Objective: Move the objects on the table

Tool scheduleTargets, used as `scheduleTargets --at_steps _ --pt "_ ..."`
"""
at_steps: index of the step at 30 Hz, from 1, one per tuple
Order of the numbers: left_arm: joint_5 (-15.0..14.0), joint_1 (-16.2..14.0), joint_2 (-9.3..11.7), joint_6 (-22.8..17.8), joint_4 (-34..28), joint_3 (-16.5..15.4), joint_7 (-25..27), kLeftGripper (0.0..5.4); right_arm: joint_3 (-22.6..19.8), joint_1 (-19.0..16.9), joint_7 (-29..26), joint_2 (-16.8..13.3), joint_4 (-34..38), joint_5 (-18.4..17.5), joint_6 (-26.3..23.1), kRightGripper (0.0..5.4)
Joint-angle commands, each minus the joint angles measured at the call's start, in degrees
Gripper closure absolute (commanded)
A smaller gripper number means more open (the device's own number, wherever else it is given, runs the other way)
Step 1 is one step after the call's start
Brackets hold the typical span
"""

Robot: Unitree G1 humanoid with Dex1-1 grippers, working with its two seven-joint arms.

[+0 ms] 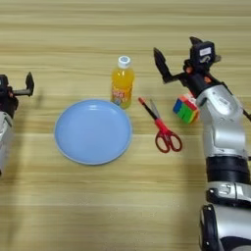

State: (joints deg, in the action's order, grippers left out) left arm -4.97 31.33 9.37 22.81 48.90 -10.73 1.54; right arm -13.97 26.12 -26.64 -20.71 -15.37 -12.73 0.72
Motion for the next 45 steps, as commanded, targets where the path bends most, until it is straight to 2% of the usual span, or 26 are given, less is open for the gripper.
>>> scheduleTargets --at_steps 1,4,8,14,18,26,40,45 --pt "0.31 0.52 0.18 -0.73 0.77 0.18 0.07 0.0 -1.46 -2.12 0.03 -3.23 -0.99 0.03 -0.87 0.02" --pt "0.38 0.64 0.28 -0.76 1.04 0.23 0.07 0.0 -1.08 -2.26 -0.98 -5.22 -5.95 1.11 -0.71 0.02" --pt "0.39 0.8 0.39 -0.72 1.42 0.26 0.09 0.0 -0.59 -0.07 -1.62 -6.41 -15.08 1.96 1.04 0.02" --pt "0.24 0.87 0.53 -0.62 1.68 0.22 0.22 0.0 0.2 4.25 -4.72 -7.22 -26.67 2.55 4.81 0.02" --pt "0.21 0.85 0.48 -0.56 1.72 0.2 0.17 0.0 0.71 5.97 -5.21 -7.21 -31.49 3.1 6.55 0.02" --pt "0.17 0.9 0.49 -0.51 1.79 0.16 0.16 0.0 1.18 7.21 -5.65 -7.3 -35.84 3.42 8.49 0.02" --pt "0.19 0.91 0.52 -0.46 1.93 0.14 0.13 0.0 2.88 6.11 -7.59 -7.47 -38.53 4.7 8.39 0.02" --pt "0.17 0.91 0.52 -0.44 1.92 0.11 0.12 0.0 2.78 6.54 -6.63 -7.57 -40.1 5.13 8.88 0.02"
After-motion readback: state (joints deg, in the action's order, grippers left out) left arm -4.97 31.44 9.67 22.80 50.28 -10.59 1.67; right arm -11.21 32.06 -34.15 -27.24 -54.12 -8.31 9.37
